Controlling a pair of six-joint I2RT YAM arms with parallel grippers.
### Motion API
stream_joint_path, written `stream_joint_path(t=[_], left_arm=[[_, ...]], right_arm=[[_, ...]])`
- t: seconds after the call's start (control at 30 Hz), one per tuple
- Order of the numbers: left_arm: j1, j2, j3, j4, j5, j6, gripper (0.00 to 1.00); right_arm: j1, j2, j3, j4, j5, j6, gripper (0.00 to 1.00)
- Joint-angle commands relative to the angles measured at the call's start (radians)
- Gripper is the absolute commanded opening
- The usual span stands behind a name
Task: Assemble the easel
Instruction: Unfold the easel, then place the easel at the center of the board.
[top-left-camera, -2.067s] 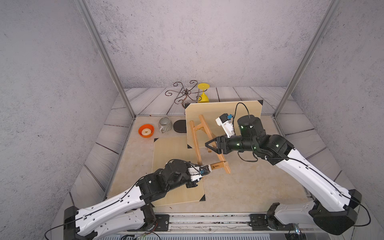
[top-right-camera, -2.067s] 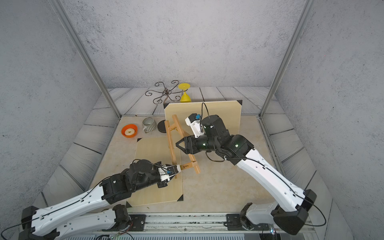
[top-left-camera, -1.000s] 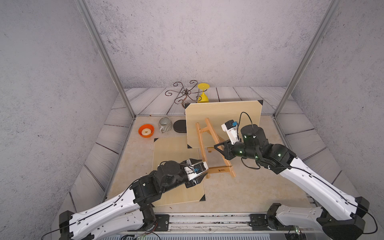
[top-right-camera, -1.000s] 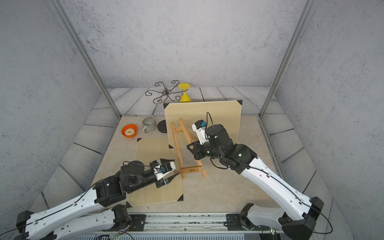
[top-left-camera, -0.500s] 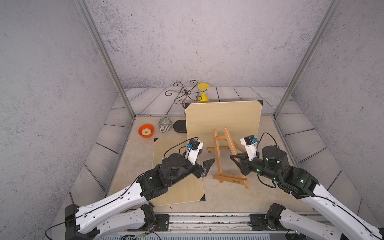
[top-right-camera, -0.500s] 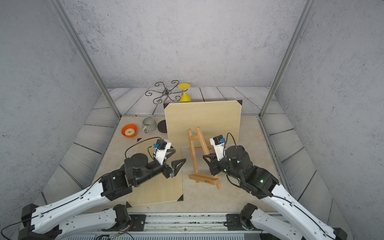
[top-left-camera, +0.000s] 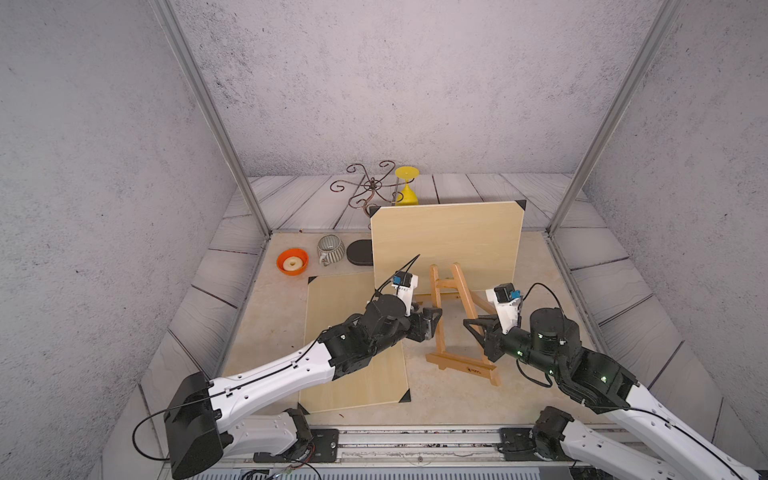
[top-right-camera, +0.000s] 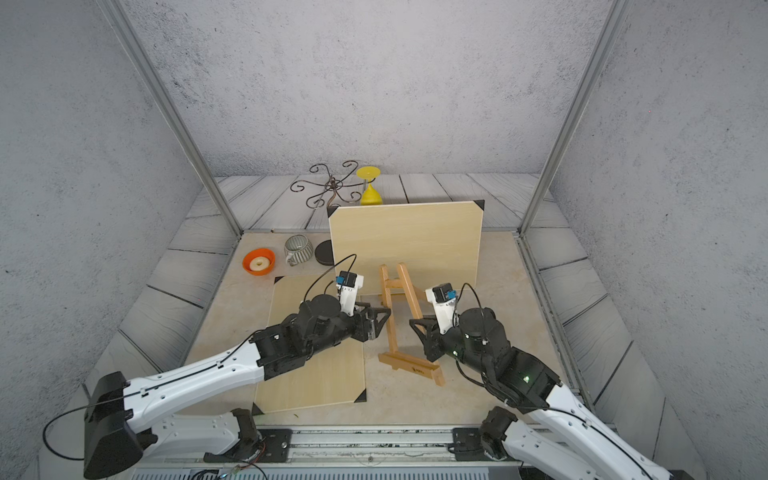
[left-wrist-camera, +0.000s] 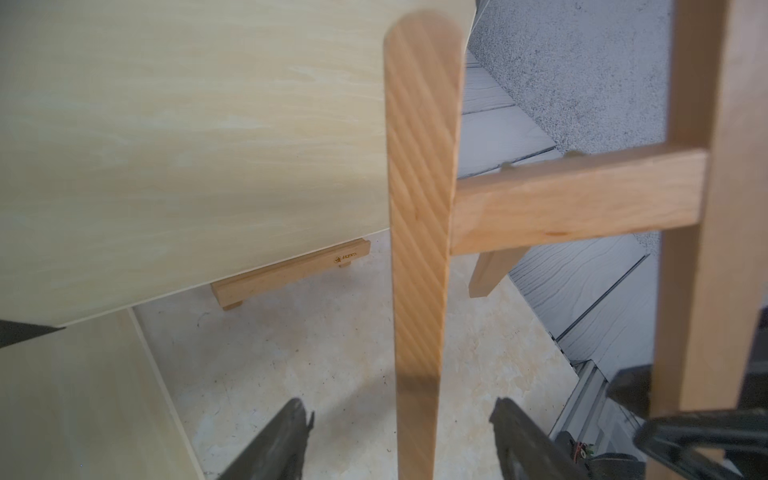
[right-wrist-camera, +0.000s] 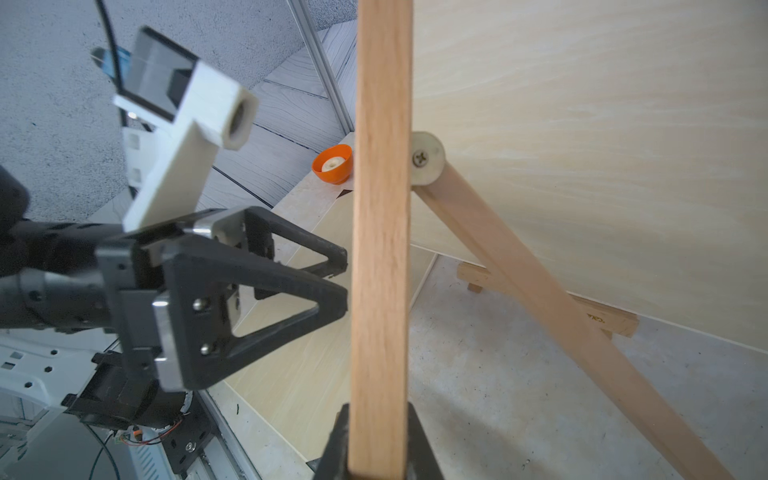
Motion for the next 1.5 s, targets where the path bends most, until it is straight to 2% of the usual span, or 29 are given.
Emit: stream_joint_path(t=[0.0, 0.1, 0.17, 0.5, 0.73, 0.8, 0.9, 0.97, 1.03, 1.1, 1.23, 1.37, 1.47], left_arm=[[0.018, 0.038, 0.028, 0.076, 0.034, -0.035, 0.67], [0.027, 0.075, 0.027, 0.11, 0.043, -0.026, 0.63], [0.032, 0.096, 0.023, 0.145, 0.064, -0.006, 0.54], [0.038, 0.162, 0.018, 0.246, 0.084, 0.052, 0.32], [0.037, 0.166, 0.009, 0.249, 0.051, 0.095, 0.07], [0.036, 0.16, 0.005, 0.249, 0.039, 0.102, 0.03], [0.035, 0.152, 0.0, 0.26, 0.02, 0.125, 0.0], [0.035, 0.151, 0.003, 0.25, 0.002, 0.141, 0.0], [0.035, 0.151, 0.006, 0.243, -0.014, 0.154, 0.0], [0.034, 0.149, 0.008, 0.231, -0.036, 0.166, 0.0], [0.034, 0.145, 0.02, 0.177, -0.12, 0.194, 0.0], [0.035, 0.16, 0.035, 0.145, -0.199, 0.231, 0.0], [0.034, 0.195, 0.081, 0.099, -0.265, 0.269, 0.0]], right_arm=[[-0.004, -0.035, 0.001, 0.096, -0.017, -0.002, 0.0], [-0.004, -0.053, -0.017, 0.113, -0.018, 0.008, 0.0], [-0.005, -0.058, -0.026, 0.111, -0.01, 0.01, 0.0], [-0.004, -0.058, -0.06, 0.128, -0.011, 0.008, 0.0], [-0.004, -0.05, -0.086, 0.141, -0.001, -0.003, 0.0], [-0.005, -0.053, -0.093, 0.141, 0.001, -0.003, 0.0], [-0.005, -0.056, -0.104, 0.131, 0.013, -0.003, 0.09], [-0.005, -0.058, -0.105, 0.115, 0.034, 0.0, 0.23], [-0.005, -0.061, -0.107, 0.106, 0.039, 0.0, 0.27], [-0.005, -0.068, -0.104, 0.09, 0.054, 0.0, 0.4], [-0.005, -0.089, -0.089, -0.006, 0.161, 0.028, 0.6], [-0.005, -0.104, -0.033, -0.161, 0.332, 0.105, 0.74], [-0.005, -0.106, 0.024, -0.253, 0.38, 0.132, 0.86]])
